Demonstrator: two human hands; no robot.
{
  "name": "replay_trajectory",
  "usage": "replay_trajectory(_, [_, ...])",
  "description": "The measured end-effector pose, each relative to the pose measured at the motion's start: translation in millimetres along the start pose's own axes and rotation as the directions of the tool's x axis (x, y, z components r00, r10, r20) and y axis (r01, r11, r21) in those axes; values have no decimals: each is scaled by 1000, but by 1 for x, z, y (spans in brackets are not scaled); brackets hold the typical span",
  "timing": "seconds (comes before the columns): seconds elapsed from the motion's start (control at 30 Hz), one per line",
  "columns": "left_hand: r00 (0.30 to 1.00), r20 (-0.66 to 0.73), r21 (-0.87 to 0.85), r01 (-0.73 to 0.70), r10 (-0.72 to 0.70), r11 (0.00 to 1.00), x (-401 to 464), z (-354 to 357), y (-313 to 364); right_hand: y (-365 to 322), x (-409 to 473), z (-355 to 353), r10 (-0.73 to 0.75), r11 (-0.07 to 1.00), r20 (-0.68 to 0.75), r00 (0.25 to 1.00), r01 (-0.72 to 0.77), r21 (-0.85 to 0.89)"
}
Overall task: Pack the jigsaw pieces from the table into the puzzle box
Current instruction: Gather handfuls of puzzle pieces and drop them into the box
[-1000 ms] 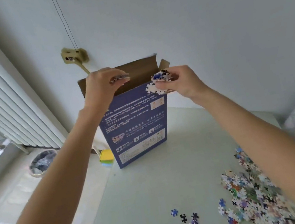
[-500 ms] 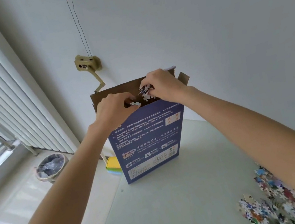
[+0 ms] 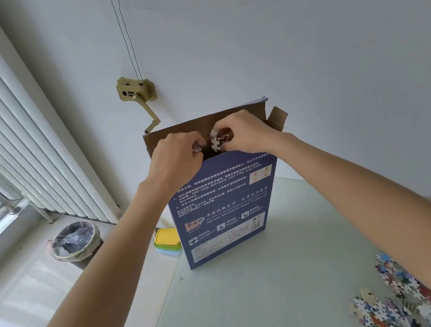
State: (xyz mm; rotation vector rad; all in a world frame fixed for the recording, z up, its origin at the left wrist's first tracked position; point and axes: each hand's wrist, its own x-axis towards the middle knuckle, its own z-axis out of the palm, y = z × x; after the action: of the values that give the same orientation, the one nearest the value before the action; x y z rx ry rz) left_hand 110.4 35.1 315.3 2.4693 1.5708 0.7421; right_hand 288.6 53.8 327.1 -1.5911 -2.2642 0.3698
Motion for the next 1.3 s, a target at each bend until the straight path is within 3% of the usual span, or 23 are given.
replay_trajectory(0.37, [995, -64, 66, -69, 73, 995, 3, 3, -7, -7, 1, 5, -202, 979, -25, 979, 202, 26])
replay_trajectory(0.67, [983, -118, 88, -132, 142, 987, -5, 3, -7, 7, -25, 17, -149, 987, -206, 967, 159, 34])
replay_trajectory(0.8, [969, -135, 94, -195, 207, 976, -8, 3, -6, 9, -31, 21, -143, 988, -211, 967, 151, 24])
replay_trajectory(1.03, [974, 6, 240, -223, 229, 945, -14, 10, -3, 4, -45, 24, -136, 990, -250, 959, 137, -15])
replay_trajectory(1.1, [943, -137, 250, -264, 304, 931, -21, 9, 2, 0, -58, 25, -135, 990, -339, 931, 137, -19])
replay_trajectory(1.17, [865, -289, 242, -348, 410, 906, -33, 6, 11, -4, -79, 28, -114, 993, -463, 879, 108, -40])
replay_trajectory(1.3, [745, -388, 107, -549, 543, 829, -73, 27, 36, -3, -154, 53, -47, 997, -609, 792, 0, -76])
